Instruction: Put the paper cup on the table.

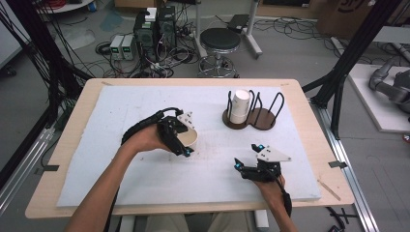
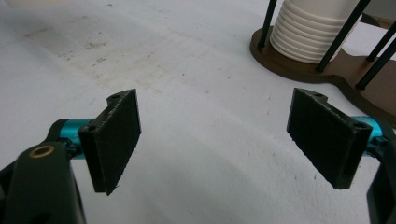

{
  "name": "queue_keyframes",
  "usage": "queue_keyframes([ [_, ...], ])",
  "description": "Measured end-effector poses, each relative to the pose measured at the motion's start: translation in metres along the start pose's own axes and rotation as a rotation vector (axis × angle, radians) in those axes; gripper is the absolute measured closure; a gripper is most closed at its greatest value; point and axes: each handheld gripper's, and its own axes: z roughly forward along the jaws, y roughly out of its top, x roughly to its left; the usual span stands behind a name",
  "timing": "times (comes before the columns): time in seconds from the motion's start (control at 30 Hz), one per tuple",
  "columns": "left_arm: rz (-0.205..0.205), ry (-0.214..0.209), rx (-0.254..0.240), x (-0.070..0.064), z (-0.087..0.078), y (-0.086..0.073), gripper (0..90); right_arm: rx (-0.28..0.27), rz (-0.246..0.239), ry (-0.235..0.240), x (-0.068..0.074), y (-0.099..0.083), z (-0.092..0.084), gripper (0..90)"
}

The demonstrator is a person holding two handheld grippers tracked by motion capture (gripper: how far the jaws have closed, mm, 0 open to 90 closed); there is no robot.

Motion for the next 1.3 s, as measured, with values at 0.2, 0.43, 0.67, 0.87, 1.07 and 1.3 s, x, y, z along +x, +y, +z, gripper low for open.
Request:
queue_keyframes([
  [0.2, 0.012, -0.001, 0.034, 0.001, 0.013, 0.004, 30.2, -0.001, 0.005, 0.003, 0.000, 0.000, 0.000, 17.9],
  [0.43, 0.007, -0.004, 0.064, 0.000, 0.030, 0.009, 30.2, -0.009, 0.002, 0.005, 0.000, -0.001, -0.001, 18.1],
  [0.67, -0.003, 0.004, 0.073, 0.005, 0.042, 0.010, 30.2, -0.011, 0.007, 0.007, 0.000, -0.001, -0.001, 18.1],
  [0.87, 0.012, 0.005, 0.107, 0.003, 0.052, 0.010, 30.2, -0.013, 0.003, 0.011, -0.001, -0.001, -0.001, 18.1],
  [1.07, 0.008, 0.013, 0.110, 0.002, 0.056, 0.011, 28.6, -0.011, 0.002, 0.010, -0.001, -0.001, -0.001, 18.1],
  [1.3, 0.002, 0.027, 0.116, 0.002, 0.059, 0.011, 19.3, -0.010, 0.009, 0.016, -0.002, -0.001, -0.001, 18.1],
])
